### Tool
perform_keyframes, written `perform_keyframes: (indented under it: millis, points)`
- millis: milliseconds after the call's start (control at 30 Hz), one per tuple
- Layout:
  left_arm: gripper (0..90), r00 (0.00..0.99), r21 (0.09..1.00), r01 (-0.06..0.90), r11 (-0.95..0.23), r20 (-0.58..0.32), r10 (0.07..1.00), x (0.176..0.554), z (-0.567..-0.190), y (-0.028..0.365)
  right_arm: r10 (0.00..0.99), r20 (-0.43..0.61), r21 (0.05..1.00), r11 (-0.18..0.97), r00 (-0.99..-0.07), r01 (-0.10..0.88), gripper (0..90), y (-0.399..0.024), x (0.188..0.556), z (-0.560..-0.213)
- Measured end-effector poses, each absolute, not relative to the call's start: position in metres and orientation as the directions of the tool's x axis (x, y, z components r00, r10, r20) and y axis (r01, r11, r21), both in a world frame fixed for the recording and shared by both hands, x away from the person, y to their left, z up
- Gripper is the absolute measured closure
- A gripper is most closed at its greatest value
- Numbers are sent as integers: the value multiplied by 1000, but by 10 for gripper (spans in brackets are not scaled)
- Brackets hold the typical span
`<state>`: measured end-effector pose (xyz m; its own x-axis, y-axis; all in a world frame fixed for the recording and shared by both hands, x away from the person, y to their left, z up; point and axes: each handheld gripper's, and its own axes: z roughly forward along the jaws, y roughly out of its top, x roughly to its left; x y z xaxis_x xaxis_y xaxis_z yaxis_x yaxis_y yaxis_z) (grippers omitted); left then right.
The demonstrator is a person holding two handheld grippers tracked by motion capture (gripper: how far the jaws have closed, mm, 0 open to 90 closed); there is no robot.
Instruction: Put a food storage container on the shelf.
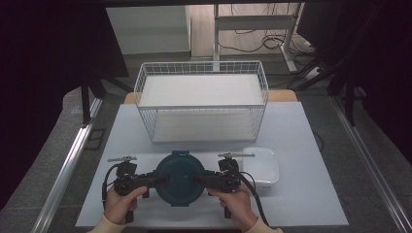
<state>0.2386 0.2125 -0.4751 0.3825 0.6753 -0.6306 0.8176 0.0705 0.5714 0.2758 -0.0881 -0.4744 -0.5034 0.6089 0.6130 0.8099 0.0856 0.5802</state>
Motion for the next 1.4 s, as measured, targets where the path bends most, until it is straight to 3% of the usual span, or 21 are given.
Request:
perform_keyframes:
  millis: [733,1400]
  points:
    - [360,422,610,792,42,-596,683,250,-455,200,614,569,628,105,-547,771,333,-98,286,-452]
    - [357,450,624,781,28,-593,668,282,-439,182,633,549,643,98,-546,759,334,-116,312,-432]
